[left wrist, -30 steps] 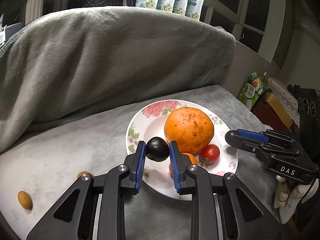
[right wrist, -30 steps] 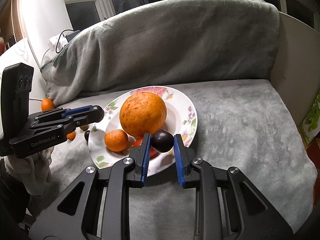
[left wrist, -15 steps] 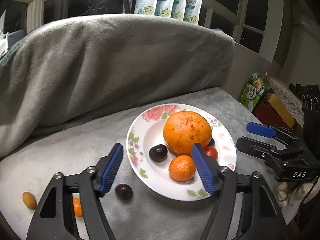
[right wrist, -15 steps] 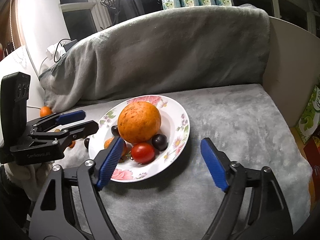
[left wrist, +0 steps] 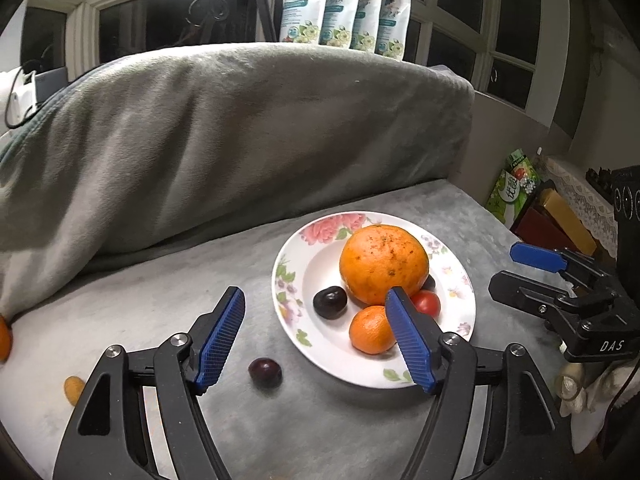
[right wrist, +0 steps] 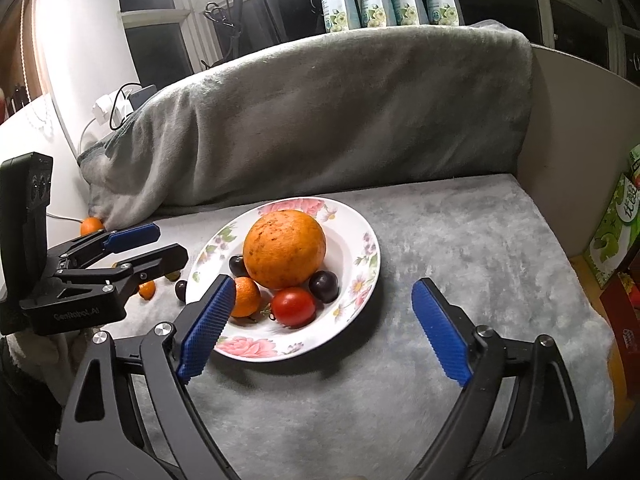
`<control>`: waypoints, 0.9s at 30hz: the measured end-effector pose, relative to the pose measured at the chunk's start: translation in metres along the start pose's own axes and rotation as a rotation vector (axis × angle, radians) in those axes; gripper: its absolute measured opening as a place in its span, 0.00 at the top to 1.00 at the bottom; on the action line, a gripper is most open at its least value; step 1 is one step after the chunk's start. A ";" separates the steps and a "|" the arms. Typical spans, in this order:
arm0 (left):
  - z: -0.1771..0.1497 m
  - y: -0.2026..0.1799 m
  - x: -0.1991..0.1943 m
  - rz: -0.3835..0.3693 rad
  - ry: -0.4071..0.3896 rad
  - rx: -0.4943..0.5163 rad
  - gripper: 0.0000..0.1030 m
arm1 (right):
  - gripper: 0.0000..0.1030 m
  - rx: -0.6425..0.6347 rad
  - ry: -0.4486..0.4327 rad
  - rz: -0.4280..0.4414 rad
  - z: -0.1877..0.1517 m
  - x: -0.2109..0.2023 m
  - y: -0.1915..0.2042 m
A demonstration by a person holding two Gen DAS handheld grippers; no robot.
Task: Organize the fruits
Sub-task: 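Withdraw both open tools from the plate toward the loose brown fruits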
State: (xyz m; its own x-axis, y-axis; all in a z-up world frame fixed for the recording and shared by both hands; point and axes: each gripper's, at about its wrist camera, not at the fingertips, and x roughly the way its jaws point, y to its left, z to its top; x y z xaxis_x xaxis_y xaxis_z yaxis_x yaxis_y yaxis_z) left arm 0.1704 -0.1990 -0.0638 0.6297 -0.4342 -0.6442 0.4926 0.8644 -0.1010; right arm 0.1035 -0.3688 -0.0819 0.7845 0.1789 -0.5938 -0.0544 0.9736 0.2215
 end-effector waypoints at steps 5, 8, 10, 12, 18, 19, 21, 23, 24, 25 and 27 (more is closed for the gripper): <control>-0.002 0.005 -0.011 0.008 -0.015 -0.009 0.29 | 0.11 0.000 -0.010 0.002 -0.001 -0.005 0.005; -0.002 0.007 -0.017 0.012 -0.025 -0.015 0.29 | 0.11 -0.009 -0.025 -0.004 0.000 -0.009 0.010; -0.003 0.008 -0.021 0.014 -0.031 -0.017 0.29 | 0.11 -0.009 -0.035 -0.003 0.001 -0.012 0.014; -0.004 0.011 -0.026 0.018 -0.039 -0.020 0.29 | 0.11 0.000 -0.045 0.004 0.002 -0.014 0.017; -0.010 0.024 -0.042 0.040 -0.057 -0.030 0.29 | 0.11 0.004 -0.054 0.014 0.003 -0.016 0.030; -0.011 0.027 -0.044 0.044 -0.061 -0.032 0.29 | 0.11 -0.001 -0.054 0.012 0.003 -0.016 0.033; -0.014 0.034 -0.050 0.055 -0.068 -0.039 0.29 | 0.11 -0.015 -0.046 0.013 0.004 -0.015 0.040; -0.017 0.042 -0.056 0.069 -0.073 -0.050 0.29 | 0.11 -0.029 -0.039 0.016 0.004 -0.015 0.047; -0.018 0.046 -0.059 0.078 -0.074 -0.056 0.29 | 0.11 -0.038 -0.036 0.022 0.004 -0.014 0.051; -0.020 0.052 -0.062 0.088 -0.075 -0.061 0.29 | 0.11 -0.044 -0.034 0.029 0.004 -0.014 0.054; -0.024 0.065 -0.068 0.108 -0.076 -0.077 0.29 | 0.11 -0.062 -0.032 0.049 0.004 -0.013 0.062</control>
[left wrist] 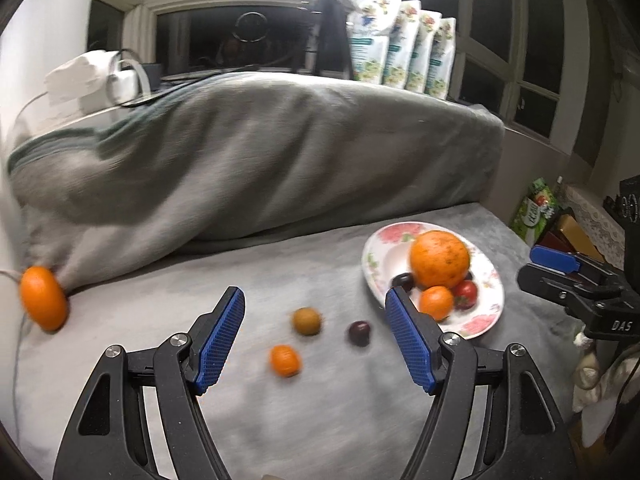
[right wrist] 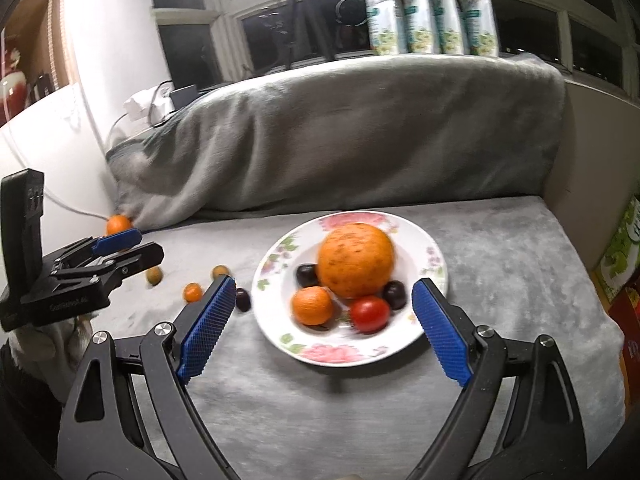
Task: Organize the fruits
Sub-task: 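Withdraw both open tools from the plate toward the loose brown fruits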
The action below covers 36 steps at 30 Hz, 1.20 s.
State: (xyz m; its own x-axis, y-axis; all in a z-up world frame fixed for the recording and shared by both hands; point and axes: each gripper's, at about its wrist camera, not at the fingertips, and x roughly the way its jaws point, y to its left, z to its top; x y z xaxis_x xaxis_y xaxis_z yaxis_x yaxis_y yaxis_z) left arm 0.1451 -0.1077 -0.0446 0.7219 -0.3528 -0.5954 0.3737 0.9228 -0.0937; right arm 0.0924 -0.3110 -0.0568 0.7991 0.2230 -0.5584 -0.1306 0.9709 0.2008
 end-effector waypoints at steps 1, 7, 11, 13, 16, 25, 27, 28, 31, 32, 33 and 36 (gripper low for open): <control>-0.001 0.006 -0.002 0.010 -0.001 -0.010 0.29 | 0.11 -0.009 0.000 0.010 0.000 0.000 0.004; -0.010 0.048 -0.011 0.068 -0.005 -0.080 0.29 | 0.11 -0.055 0.011 0.063 -0.001 0.008 0.028; -0.018 0.068 -0.017 0.094 -0.005 -0.116 0.29 | 0.11 -0.072 0.031 0.098 -0.002 0.017 0.043; -0.021 0.076 -0.018 0.108 -0.003 -0.125 0.29 | 0.11 -0.083 0.041 0.116 -0.002 0.021 0.050; -0.027 0.087 -0.019 0.119 0.002 -0.143 0.29 | 0.11 -0.108 0.054 0.140 -0.002 0.028 0.063; -0.039 0.102 -0.018 0.115 0.018 -0.169 0.31 | 0.24 -0.154 0.104 0.197 -0.004 0.051 0.093; -0.041 0.104 -0.016 0.112 0.024 -0.170 0.36 | 0.33 -0.164 0.117 0.206 -0.003 0.056 0.097; -0.042 0.106 -0.015 0.111 0.028 -0.172 0.37 | 0.35 -0.169 0.124 0.208 -0.003 0.060 0.099; -0.045 0.108 -0.014 0.104 0.033 -0.177 0.39 | 0.39 -0.182 0.140 0.211 0.000 0.069 0.103; -0.046 0.109 -0.013 0.102 0.035 -0.178 0.41 | 0.44 -0.187 0.148 0.211 0.002 0.073 0.103; -0.047 0.110 -0.012 0.100 0.038 -0.178 0.43 | 0.49 -0.190 0.160 0.210 0.003 0.078 0.104; -0.049 0.112 -0.009 0.091 0.047 -0.182 0.45 | 0.52 -0.196 0.189 0.209 0.007 0.090 0.104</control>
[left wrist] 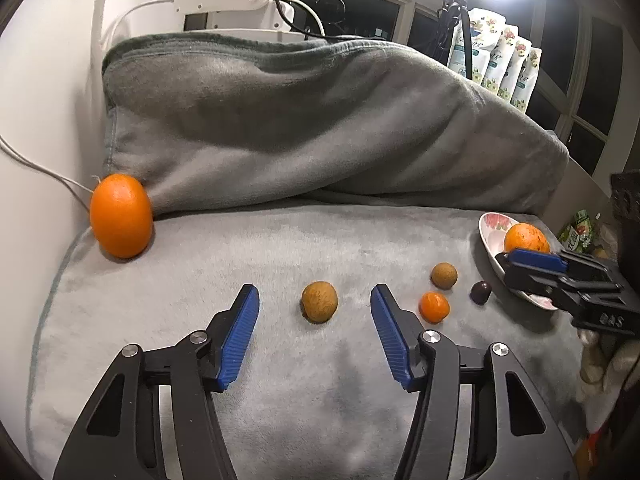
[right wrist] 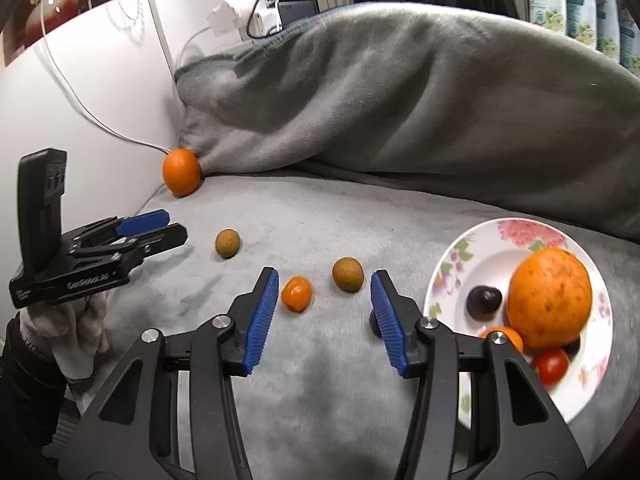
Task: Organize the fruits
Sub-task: 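Withdraw both open tools from the plate toward the loose brown fruits, then close the left gripper on the large brown fruit while the right grasps a small brown fruit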
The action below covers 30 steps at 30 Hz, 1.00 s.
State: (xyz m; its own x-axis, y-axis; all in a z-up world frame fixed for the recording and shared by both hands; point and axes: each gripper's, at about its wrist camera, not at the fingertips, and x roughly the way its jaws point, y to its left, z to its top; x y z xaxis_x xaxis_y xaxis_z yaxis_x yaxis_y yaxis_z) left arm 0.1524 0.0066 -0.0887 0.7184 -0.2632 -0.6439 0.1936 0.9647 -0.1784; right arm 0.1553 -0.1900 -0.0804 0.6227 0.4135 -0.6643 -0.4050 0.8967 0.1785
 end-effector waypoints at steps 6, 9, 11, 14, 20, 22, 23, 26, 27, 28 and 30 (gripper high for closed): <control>-0.001 0.001 0.010 -0.024 0.023 -0.003 0.55 | 0.60 -0.050 0.080 -0.016 0.010 0.027 0.000; -0.001 0.000 0.017 -0.031 0.038 0.000 0.57 | 0.61 -0.083 0.111 -0.031 0.012 0.038 0.001; -0.002 -0.002 0.021 -0.036 0.047 0.005 0.58 | 0.62 -0.098 0.124 -0.035 0.013 0.044 0.001; -0.002 -0.002 0.028 -0.032 0.063 0.008 0.58 | 0.62 -0.111 0.136 -0.041 0.013 0.050 0.000; -0.001 -0.001 0.038 -0.033 0.084 0.007 0.59 | 0.65 -0.140 0.164 -0.054 0.014 0.059 0.001; -0.001 -0.001 0.041 -0.033 0.090 0.008 0.59 | 0.66 -0.149 0.173 -0.058 0.014 0.062 0.001; -0.001 0.000 0.043 -0.032 0.093 0.008 0.60 | 0.66 -0.154 0.177 -0.062 0.014 0.064 0.001; -0.001 0.000 0.047 -0.031 0.105 0.006 0.62 | 0.66 -0.163 0.188 -0.068 0.014 0.068 0.002; -0.002 0.000 0.048 -0.031 0.109 0.004 0.62 | 0.67 -0.165 0.192 -0.070 0.014 0.070 0.003; -0.002 0.000 0.050 -0.032 0.113 0.003 0.62 | 0.67 -0.169 0.197 -0.073 0.014 0.071 0.003; -0.002 -0.001 0.053 -0.033 0.117 0.001 0.62 | 0.67 -0.174 0.204 -0.076 0.013 0.074 0.004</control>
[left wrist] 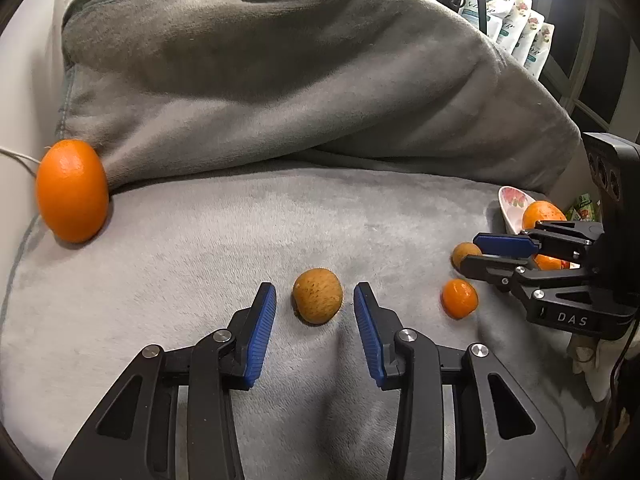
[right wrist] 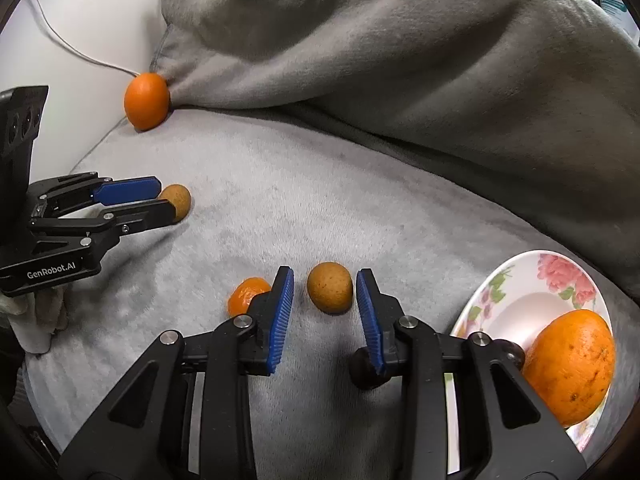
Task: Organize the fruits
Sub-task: 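Close the left gripper on the large brown fruit while the right grasps a small brown fruit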
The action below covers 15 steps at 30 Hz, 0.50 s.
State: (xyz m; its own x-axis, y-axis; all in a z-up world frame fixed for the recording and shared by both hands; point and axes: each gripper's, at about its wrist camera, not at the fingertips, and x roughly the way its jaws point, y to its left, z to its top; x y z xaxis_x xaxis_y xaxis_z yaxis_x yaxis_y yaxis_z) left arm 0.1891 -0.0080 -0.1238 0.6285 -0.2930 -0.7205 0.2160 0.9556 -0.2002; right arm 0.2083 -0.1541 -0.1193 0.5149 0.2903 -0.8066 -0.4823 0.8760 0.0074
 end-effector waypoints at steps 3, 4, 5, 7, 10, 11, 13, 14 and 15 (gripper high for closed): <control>0.000 0.000 0.003 -0.001 0.007 -0.004 0.64 | 0.71 -0.010 0.009 -0.012 0.000 0.003 0.002; 0.000 -0.001 0.005 -0.001 0.010 -0.005 0.65 | 0.71 -0.014 0.010 -0.017 0.001 0.004 0.003; 0.000 -0.002 0.007 0.000 0.013 -0.005 0.65 | 0.72 -0.017 0.012 -0.021 0.001 0.005 0.003; 0.001 -0.002 0.010 0.002 0.019 -0.007 0.65 | 0.75 -0.016 0.015 -0.025 0.001 0.006 0.003; 0.002 -0.003 0.013 0.003 0.031 -0.008 0.70 | 0.75 -0.013 0.015 -0.025 0.001 0.005 0.002; 0.002 -0.004 0.014 0.003 0.033 -0.008 0.70 | 0.75 -0.014 0.015 -0.026 0.001 0.005 0.002; 0.003 -0.004 0.015 0.003 0.036 -0.007 0.73 | 0.75 -0.017 0.014 -0.030 0.001 0.005 0.003; 0.003 -0.006 0.016 0.002 0.038 -0.007 0.74 | 0.75 -0.019 0.013 -0.032 0.001 0.005 0.004; 0.003 -0.007 0.017 0.000 0.038 -0.006 0.75 | 0.75 -0.020 0.012 -0.033 0.001 0.005 0.004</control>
State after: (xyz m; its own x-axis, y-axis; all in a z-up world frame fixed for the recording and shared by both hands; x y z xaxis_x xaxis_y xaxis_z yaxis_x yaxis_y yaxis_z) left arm 0.2005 -0.0193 -0.1322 0.5994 -0.2920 -0.7453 0.2112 0.9558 -0.2046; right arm 0.2096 -0.1490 -0.1225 0.5221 0.2565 -0.8134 -0.4796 0.8770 -0.0313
